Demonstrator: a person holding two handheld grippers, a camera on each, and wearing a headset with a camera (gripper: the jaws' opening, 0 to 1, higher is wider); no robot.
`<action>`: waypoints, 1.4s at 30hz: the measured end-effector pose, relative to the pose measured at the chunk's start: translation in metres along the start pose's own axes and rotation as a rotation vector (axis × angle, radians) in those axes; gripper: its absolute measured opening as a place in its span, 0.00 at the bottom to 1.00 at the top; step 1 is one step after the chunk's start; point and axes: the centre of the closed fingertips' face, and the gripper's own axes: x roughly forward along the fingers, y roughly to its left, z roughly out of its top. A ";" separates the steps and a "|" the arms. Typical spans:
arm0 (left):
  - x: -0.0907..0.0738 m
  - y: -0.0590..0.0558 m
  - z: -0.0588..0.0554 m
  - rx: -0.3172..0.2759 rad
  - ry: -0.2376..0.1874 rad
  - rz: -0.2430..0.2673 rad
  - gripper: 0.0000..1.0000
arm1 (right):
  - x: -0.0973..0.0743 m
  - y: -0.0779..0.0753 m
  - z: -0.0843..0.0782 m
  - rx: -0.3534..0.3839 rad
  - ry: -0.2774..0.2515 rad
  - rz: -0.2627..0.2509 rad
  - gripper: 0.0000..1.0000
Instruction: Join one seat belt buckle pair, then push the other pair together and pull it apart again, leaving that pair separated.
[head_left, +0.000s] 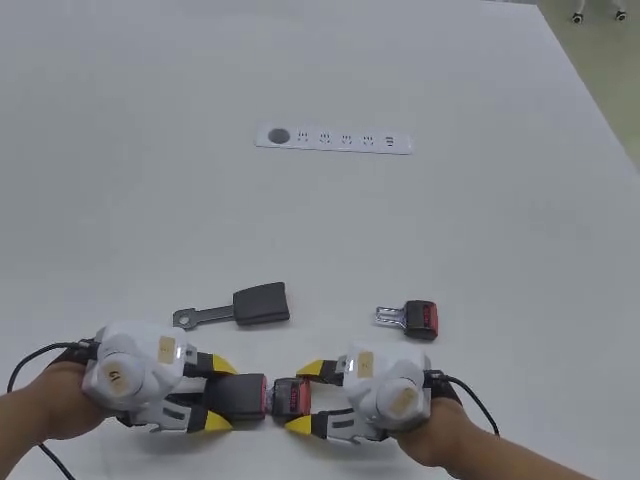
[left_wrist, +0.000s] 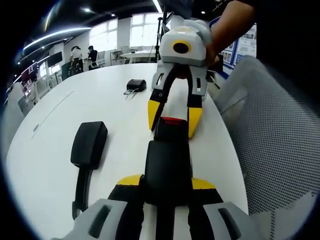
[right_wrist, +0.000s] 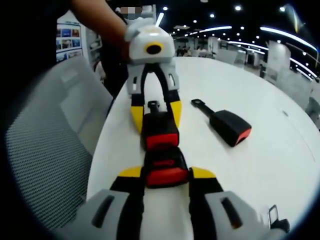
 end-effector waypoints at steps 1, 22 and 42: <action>0.000 0.000 0.000 0.002 -0.001 0.002 0.34 | 0.000 0.000 0.000 -0.003 -0.001 -0.002 0.34; -0.035 0.036 0.027 -0.005 0.049 0.229 0.63 | -0.051 -0.026 0.010 0.073 -0.059 -0.137 0.81; -0.042 0.105 0.046 -0.070 0.011 0.302 0.71 | -0.120 -0.117 -0.043 0.163 0.011 -0.193 0.90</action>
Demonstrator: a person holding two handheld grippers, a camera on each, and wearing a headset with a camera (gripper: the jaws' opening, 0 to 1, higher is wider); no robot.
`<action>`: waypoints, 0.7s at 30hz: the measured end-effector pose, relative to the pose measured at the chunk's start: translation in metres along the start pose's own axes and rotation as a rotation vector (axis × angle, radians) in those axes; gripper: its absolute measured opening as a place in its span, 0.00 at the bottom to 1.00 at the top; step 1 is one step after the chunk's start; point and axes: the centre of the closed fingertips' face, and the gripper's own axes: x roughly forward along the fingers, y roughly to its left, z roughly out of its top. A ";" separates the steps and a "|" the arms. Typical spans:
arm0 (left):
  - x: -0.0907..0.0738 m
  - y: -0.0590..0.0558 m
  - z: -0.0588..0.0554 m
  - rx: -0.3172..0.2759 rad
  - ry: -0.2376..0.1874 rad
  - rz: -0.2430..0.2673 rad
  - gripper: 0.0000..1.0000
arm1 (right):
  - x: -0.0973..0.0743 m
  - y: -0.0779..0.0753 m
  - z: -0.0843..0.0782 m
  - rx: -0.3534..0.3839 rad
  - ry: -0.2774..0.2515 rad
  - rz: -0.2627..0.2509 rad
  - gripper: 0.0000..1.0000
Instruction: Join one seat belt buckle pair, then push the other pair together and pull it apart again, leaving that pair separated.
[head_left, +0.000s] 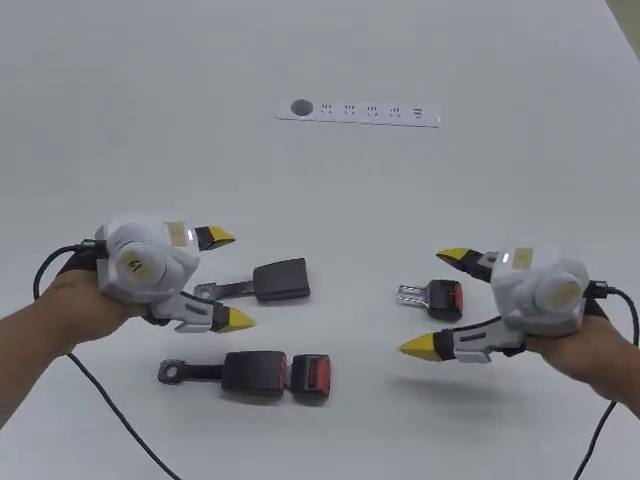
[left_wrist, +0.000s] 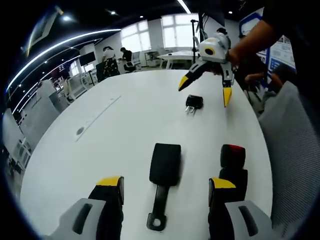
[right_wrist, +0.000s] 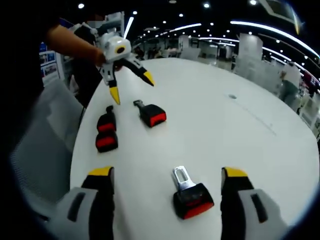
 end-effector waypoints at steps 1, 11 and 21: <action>0.004 -0.001 -0.001 0.004 0.004 -0.011 0.71 | 0.000 -0.002 -0.002 -0.004 0.000 0.000 0.89; 0.040 -0.001 -0.015 -0.026 0.063 -0.067 0.65 | 0.001 -0.016 -0.032 -0.001 0.066 0.042 0.75; 0.051 0.002 -0.021 -0.053 0.094 -0.097 0.55 | 0.005 -0.019 -0.050 -0.030 0.130 0.086 0.63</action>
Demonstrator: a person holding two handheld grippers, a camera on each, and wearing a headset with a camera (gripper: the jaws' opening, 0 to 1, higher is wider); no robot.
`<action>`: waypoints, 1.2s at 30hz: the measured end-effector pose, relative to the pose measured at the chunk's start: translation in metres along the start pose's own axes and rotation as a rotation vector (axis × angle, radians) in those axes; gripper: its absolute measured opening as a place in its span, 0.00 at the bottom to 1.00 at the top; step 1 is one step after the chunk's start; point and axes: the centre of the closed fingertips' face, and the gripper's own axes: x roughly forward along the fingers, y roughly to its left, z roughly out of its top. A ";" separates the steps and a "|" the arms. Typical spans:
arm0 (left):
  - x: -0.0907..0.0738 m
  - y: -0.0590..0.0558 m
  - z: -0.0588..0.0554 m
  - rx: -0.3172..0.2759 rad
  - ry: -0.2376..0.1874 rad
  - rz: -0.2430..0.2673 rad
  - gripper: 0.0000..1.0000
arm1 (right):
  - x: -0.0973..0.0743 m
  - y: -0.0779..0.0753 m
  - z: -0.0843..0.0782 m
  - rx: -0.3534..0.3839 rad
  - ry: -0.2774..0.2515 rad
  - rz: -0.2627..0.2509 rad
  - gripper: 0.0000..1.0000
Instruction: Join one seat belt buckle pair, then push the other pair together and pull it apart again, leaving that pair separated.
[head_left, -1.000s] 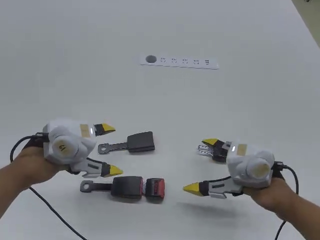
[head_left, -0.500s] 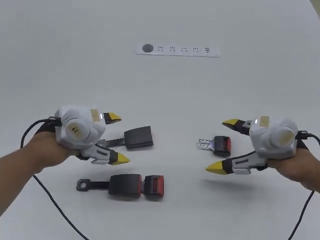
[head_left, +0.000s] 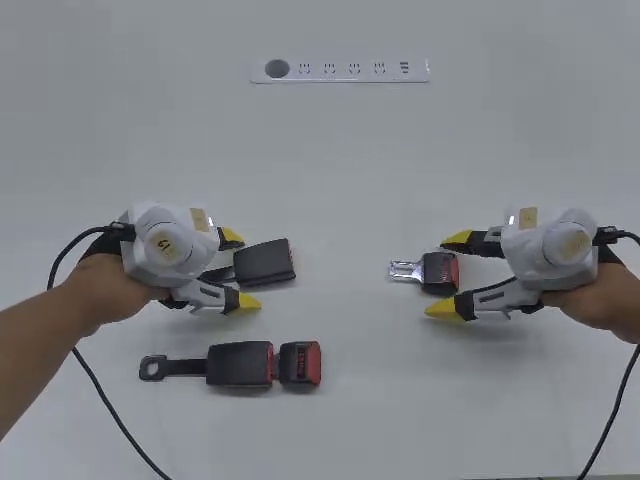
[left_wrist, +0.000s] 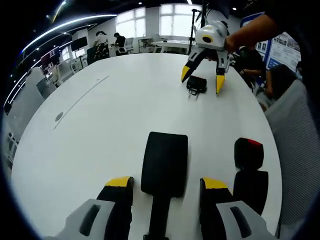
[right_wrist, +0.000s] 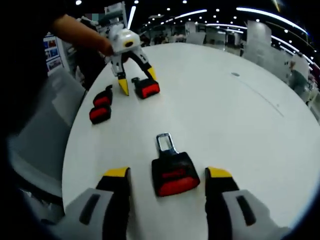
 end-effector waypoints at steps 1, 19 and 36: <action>0.001 0.001 0.000 -0.002 -0.005 0.001 0.55 | 0.000 -0.001 0.006 -0.048 -0.030 0.002 0.62; 0.002 -0.011 0.005 0.130 0.019 -0.097 0.34 | -0.008 0.000 0.007 -0.136 0.004 0.012 0.37; -0.002 -0.016 0.000 0.173 -0.010 -0.180 0.33 | -0.011 -0.002 0.005 -0.101 -0.098 0.044 0.35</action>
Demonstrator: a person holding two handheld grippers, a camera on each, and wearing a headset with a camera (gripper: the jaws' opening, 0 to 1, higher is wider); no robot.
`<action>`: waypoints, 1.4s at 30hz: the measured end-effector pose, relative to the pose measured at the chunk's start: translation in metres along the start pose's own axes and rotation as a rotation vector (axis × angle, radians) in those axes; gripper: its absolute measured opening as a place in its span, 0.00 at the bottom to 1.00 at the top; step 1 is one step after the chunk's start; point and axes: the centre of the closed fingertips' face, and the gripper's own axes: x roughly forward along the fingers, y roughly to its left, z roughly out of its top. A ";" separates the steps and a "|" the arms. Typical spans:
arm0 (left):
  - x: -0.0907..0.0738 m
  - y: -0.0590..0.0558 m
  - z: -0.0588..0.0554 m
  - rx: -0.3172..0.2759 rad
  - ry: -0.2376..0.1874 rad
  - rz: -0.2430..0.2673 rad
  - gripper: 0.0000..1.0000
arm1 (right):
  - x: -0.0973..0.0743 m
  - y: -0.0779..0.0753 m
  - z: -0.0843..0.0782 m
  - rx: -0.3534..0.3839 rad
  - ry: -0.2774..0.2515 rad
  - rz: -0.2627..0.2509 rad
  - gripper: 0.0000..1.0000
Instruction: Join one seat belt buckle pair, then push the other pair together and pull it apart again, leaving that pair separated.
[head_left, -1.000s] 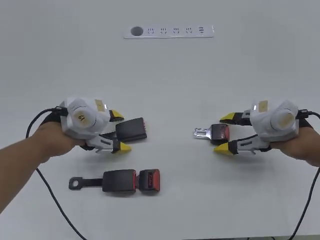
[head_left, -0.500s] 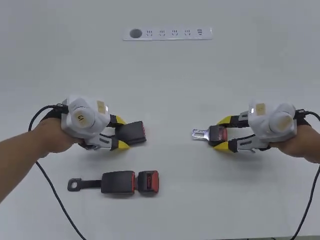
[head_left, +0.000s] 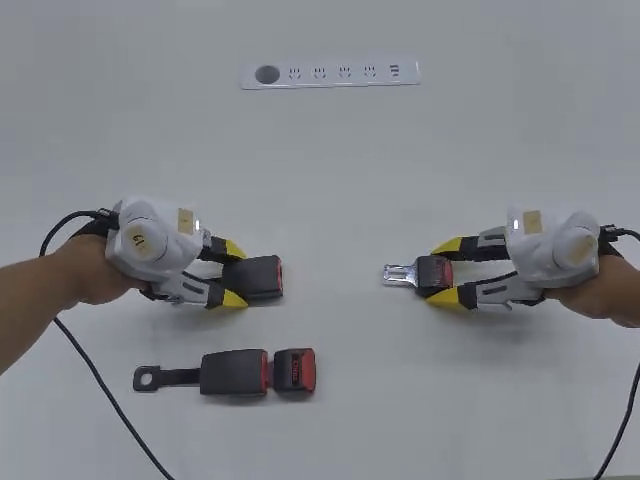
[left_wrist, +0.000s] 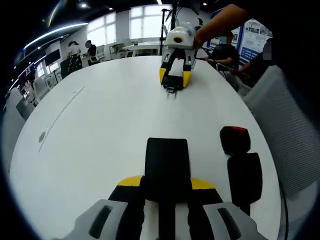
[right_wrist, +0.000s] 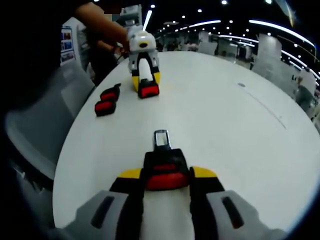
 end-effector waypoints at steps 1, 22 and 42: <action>0.000 0.000 0.000 -0.004 -0.004 -0.001 0.33 | 0.000 0.000 0.000 0.002 -0.004 0.000 0.35; -0.001 0.001 0.001 0.010 0.006 -0.001 0.33 | 0.026 0.005 0.018 0.009 -0.054 -0.008 0.35; -0.002 0.002 0.000 0.023 0.012 -0.013 0.33 | 0.069 0.012 0.053 0.000 -0.087 0.021 0.36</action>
